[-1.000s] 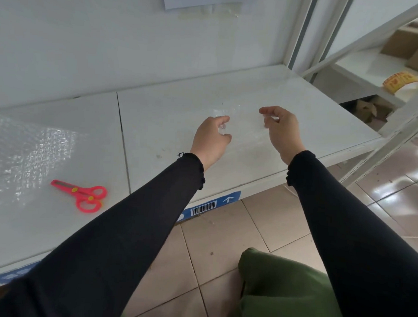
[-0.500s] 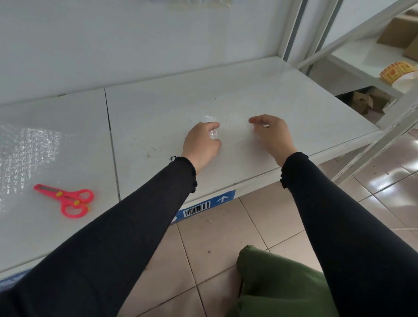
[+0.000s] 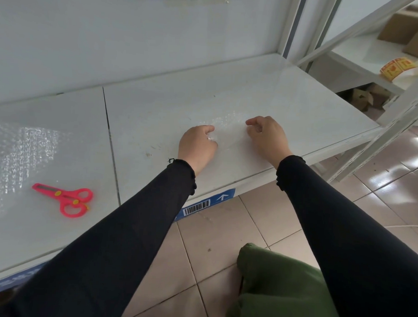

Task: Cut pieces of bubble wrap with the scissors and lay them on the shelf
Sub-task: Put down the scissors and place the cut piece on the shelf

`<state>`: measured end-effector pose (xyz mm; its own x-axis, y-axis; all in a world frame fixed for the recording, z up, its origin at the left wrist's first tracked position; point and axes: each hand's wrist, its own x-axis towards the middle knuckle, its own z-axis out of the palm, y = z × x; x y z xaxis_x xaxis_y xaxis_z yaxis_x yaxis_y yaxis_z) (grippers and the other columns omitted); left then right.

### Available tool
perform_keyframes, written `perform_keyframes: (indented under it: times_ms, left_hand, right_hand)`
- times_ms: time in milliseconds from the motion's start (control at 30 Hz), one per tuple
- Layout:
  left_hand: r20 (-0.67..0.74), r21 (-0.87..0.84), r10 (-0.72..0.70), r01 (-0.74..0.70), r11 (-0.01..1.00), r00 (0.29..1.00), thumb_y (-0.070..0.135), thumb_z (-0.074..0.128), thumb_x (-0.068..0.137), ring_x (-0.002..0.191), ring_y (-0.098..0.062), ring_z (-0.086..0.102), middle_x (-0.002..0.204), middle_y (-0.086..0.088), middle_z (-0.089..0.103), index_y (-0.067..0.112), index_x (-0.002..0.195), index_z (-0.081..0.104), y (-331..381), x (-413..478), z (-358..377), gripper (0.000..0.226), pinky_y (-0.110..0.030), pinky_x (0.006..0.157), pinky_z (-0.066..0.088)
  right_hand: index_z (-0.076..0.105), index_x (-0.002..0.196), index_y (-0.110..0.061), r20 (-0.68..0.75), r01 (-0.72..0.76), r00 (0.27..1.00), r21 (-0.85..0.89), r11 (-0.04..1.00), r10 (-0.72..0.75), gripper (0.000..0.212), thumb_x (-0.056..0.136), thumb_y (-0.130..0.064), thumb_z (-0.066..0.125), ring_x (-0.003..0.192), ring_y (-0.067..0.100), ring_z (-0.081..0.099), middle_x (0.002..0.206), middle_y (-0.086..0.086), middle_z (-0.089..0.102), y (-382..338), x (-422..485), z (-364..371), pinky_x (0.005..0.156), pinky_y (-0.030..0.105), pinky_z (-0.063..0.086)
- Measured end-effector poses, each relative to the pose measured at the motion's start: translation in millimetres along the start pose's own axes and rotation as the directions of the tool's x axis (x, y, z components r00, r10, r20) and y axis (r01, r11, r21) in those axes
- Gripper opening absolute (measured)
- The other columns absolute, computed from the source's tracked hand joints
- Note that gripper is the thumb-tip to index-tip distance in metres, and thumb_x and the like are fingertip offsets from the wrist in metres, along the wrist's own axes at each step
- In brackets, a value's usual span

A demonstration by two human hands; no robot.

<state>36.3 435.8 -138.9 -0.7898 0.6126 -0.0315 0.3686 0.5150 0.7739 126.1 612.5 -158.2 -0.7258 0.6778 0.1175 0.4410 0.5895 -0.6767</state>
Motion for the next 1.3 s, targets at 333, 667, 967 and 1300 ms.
perform_keyframes:
  times_ms: [333,667,967,1300]
  left_hand:
    - [-0.060,0.025,0.018,-0.017,1.000,0.998,0.001,0.057,0.089,0.115,-0.026,0.061,0.126,-0.010,0.064,0.011,0.130,0.065,-6.2,0.8,0.8,0.043,-0.035,0.103,0.049]
    - [0.228,0.483,0.259,-0.340,0.807,0.939,0.002,0.033,0.100,0.150,-0.024,0.030,0.160,-0.013,0.035,0.010,0.148,0.044,15.0,9.2,9.3,0.051,-0.040,0.120,0.027]
    - [0.194,0.626,0.224,-0.296,0.721,0.955,0.044,0.018,0.108,0.156,-0.023,0.008,0.169,-0.004,0.010,0.015,0.161,0.012,-10.4,16.7,24.9,0.060,-0.039,0.123,0.018]
    - [0.272,0.647,0.122,-0.275,0.711,0.955,0.052,0.010,0.105,0.156,-0.020,-0.010,0.169,-0.005,-0.009,0.017,0.160,-0.007,-11.3,17.9,24.2,0.068,-0.039,0.126,-0.003]
  right_hand:
    - [0.065,0.124,-0.017,0.004,0.033,0.999,-0.022,0.999,-0.033,0.031,0.096,-0.025,0.057,0.115,0.021,0.049,0.129,0.005,0.055,1.0,-5.8,1.3,0.087,0.026,0.037]
    - [0.039,0.153,-0.016,0.203,0.268,0.955,-0.275,0.923,-0.217,0.052,0.102,-0.005,0.032,0.152,0.016,0.025,0.162,0.006,0.033,-13.8,-10.3,10.1,0.124,0.033,0.005]
    - [0.004,0.161,-0.028,0.362,0.236,0.927,-0.352,0.906,-0.101,0.059,0.106,-0.047,0.017,0.156,0.014,-0.004,0.170,-0.002,-0.004,-6.2,-8.4,13.4,0.125,0.041,-0.001]
    - [-0.009,0.159,-0.030,0.392,0.241,0.918,-0.445,0.862,-0.055,0.061,0.106,-0.051,0.013,0.154,0.014,-0.015,0.168,-0.006,-0.017,-5.6,-13.8,16.0,0.122,0.056,-0.008]
